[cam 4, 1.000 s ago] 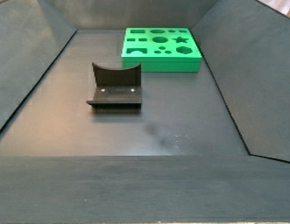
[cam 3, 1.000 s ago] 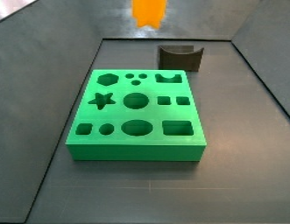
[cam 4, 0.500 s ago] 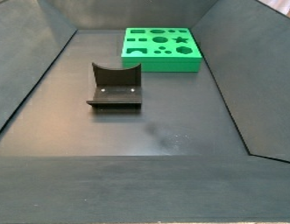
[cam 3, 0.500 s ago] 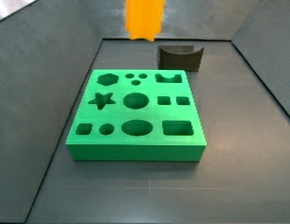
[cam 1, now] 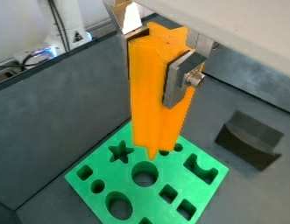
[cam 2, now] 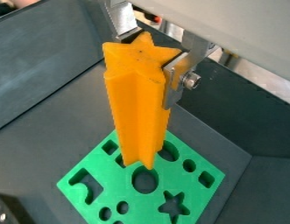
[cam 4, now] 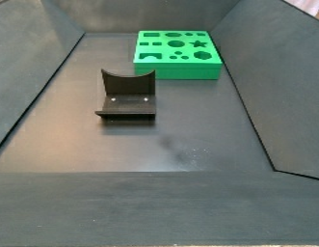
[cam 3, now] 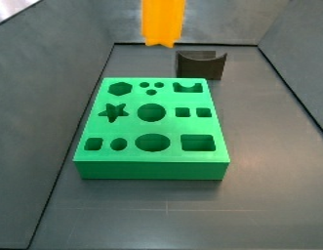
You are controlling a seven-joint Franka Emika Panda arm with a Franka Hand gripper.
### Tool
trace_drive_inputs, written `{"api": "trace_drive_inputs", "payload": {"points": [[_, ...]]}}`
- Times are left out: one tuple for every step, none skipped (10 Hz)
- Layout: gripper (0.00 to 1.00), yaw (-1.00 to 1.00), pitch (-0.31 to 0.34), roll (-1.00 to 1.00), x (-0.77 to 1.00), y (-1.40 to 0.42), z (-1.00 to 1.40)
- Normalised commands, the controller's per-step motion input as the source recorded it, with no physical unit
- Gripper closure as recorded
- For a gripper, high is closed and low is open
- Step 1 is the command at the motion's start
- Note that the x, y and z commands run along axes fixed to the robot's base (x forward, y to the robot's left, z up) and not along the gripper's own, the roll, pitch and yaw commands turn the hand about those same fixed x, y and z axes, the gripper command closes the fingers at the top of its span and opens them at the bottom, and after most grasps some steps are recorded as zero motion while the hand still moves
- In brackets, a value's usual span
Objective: Pick up the star object. Move up. Place the star object on the fixture. Regrasp the star object. Move to above the board. Insert the star object.
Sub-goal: Insert the star object.
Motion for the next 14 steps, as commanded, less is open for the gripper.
{"api": "trace_drive_inputs", "payload": {"points": [[1.0, -1.0, 0.0, 0.03, 0.0, -0.08, -0.24], [1.0, -0.99, 0.0, 0.0, 0.0, -0.03, -0.3], [1.0, -0.65, 0.02, -0.02, -0.38, 0.0, -0.39], [1.0, -0.04, 0.0, -0.06, 0.0, 0.0, -0.02], [1.0, 0.0, -0.009, -0.02, -0.05, 0.0, -0.12], [1.0, -0.03, -0.056, -0.15, -0.31, 0.17, -0.44], [1.0, -0.14, -0.033, -0.1, -0.41, 0.21, -0.46], [1.0, -0.32, 0.0, -0.06, -0.46, 0.21, -0.44], [1.0, -0.46, 0.0, -0.06, -0.52, 0.19, -0.43], [1.0, -0.66, 0.0, -0.07, -0.54, 0.14, -0.4], [1.0, -0.69, 0.0, -0.08, -0.51, 0.11, -0.41], [1.0, -0.69, -0.017, -0.14, -0.47, 0.05, -0.43], [1.0, -0.66, -0.099, -0.28, -0.41, 0.0, -0.4], [1.0, -0.52, -0.119, -0.42, -0.3, 0.0, -0.2]]}}
